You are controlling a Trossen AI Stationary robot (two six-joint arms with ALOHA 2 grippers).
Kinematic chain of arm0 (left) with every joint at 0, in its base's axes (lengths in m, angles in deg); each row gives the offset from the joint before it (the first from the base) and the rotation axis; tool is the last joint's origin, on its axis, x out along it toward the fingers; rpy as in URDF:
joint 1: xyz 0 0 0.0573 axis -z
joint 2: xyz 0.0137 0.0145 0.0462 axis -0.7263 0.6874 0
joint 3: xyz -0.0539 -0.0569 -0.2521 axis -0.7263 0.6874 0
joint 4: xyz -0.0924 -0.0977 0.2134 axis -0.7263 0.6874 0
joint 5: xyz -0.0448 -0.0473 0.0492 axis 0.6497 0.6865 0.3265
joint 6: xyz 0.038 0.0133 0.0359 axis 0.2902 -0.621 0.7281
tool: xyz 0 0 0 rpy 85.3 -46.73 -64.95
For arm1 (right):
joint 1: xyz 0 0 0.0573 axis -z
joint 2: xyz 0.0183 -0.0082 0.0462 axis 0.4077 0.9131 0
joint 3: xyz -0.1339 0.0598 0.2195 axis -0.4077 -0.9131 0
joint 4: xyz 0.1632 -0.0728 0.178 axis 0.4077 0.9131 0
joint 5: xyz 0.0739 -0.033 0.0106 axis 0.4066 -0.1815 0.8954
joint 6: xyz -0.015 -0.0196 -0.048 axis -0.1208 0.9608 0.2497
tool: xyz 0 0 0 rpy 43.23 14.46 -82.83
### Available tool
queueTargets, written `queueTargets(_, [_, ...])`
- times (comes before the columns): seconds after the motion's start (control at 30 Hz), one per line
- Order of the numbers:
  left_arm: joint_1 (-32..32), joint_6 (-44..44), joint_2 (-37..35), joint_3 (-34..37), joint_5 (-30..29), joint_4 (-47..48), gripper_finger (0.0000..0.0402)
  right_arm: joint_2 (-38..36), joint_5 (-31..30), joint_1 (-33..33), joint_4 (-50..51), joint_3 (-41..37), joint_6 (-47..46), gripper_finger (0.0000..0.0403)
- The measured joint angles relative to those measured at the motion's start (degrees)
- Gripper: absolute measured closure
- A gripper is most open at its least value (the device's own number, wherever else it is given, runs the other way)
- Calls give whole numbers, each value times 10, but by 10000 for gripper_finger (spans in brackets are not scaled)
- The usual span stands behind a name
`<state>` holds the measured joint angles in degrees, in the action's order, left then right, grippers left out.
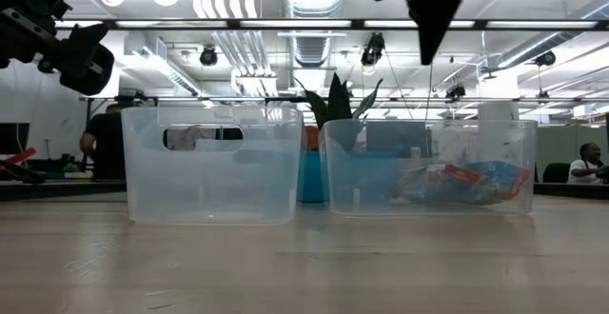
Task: Pick and place Granola Bars by type
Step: Put the red granola bar into the right transparent bin
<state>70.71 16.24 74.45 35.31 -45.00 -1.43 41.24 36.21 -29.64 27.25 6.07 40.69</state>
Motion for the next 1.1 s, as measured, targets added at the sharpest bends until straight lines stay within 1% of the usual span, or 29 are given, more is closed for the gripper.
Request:
queueTargets(0.1, [0, 0, 0, 0, 0, 0, 152, -26, -30, 4, 22, -14, 48, 204])
queueTargets(0.2, [0, 0, 0, 0, 0, 0, 152, -53, -48, 13, 42, -24, 74, 204])
queueTargets(0.4, [0, 0, 0, 0, 0, 0, 152, -126, -49, 49, 41, -75, 116, 204])
queueTargets(0.63, [0, 0, 0, 0, 0, 0, 152, -199, -50, 108, 33, -171, 171, 204])
queueTargets(0.73, [0, 0, 0, 0, 0, 0, 152, -225, -62, 129, 18, -220, 197, 204])
queueTargets(0.87, [0, 0, 0, 0, 0, 0, 152, -260, -63, 158, -31, -287, 232, 204])
queueTargets(0.93, [0, 0, 0, 0, 0, 1, 152, -272, -75, 170, -56, -317, 254, 204])
queueTargets(1.03, [0, 0, 0, 0, 0, 1, 152, -286, -100, 185, -89, -358, 308, 204])
queueTargets(1.1, [0, 0, 0, 0, 0, 1, 152, -292, -105, 199, -121, -386, 358, 204])
